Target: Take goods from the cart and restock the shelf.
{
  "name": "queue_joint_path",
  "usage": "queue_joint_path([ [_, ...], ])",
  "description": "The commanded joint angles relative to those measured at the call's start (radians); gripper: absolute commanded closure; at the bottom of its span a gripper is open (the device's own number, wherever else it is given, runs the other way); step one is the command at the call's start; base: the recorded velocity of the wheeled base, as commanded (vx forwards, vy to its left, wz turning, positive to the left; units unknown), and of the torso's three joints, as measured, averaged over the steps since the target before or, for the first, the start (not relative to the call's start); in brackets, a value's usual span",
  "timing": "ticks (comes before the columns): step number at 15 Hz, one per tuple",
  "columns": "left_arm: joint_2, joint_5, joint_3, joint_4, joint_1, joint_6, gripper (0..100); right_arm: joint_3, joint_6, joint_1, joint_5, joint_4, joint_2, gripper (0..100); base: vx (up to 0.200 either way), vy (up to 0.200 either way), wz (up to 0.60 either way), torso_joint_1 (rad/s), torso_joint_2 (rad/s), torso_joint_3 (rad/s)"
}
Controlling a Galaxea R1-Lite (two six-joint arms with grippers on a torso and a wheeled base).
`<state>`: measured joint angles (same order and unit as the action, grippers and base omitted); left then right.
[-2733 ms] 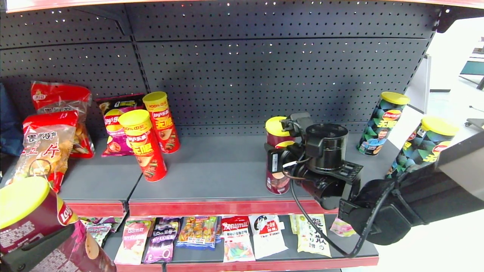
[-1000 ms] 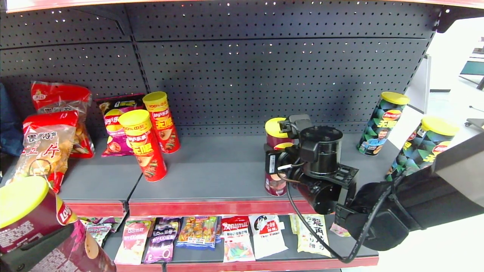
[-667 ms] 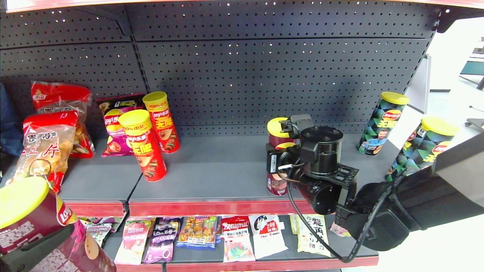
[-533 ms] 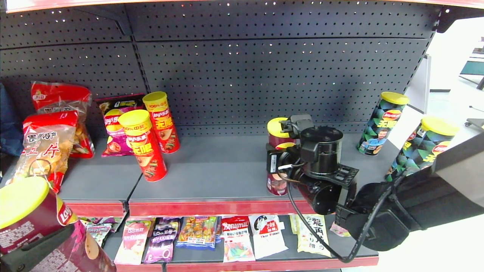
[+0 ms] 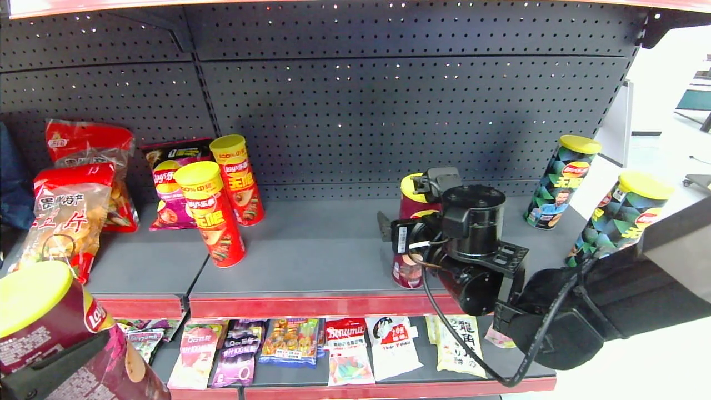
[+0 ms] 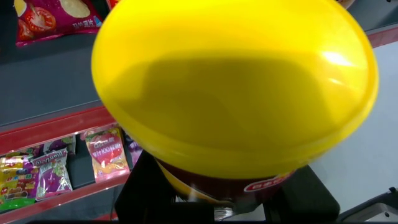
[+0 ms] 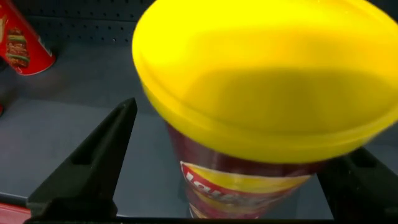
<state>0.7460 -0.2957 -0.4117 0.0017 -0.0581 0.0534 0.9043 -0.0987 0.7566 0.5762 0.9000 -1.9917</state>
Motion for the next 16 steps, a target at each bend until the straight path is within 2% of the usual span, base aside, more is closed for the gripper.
queue_joint_path([
  [1, 0.000, 0.000, -0.001, 0.000, 0.000, 0.000, 100, -0.021, 0.001, 0.001, 0.005, 0.000, 0.021, 0, 0.000, 0.000, 0.00, 0.000, 0.00, 0.000],
  [10, 0.000, -0.002, -0.002, 0.000, -0.002, 0.002, 100, -0.200, -0.032, 0.090, 0.005, 0.000, 0.180, 0, 0.000, 0.000, 0.00, 0.000, 0.00, 0.000],
  [12, 0.000, -0.002, -0.002, 0.000, -0.002, 0.000, 100, -0.280, -0.081, 0.150, 0.007, -0.001, 0.249, 0, 0.000, 0.000, 0.00, 0.000, 0.00, 0.000],
  [16, 0.000, -0.003, -0.001, 0.000, -0.002, 0.002, 100, -0.469, -0.078, 0.225, 0.008, -0.001, 0.421, 0, 0.000, 0.000, 0.00, 0.000, 0.00, 0.000],
])
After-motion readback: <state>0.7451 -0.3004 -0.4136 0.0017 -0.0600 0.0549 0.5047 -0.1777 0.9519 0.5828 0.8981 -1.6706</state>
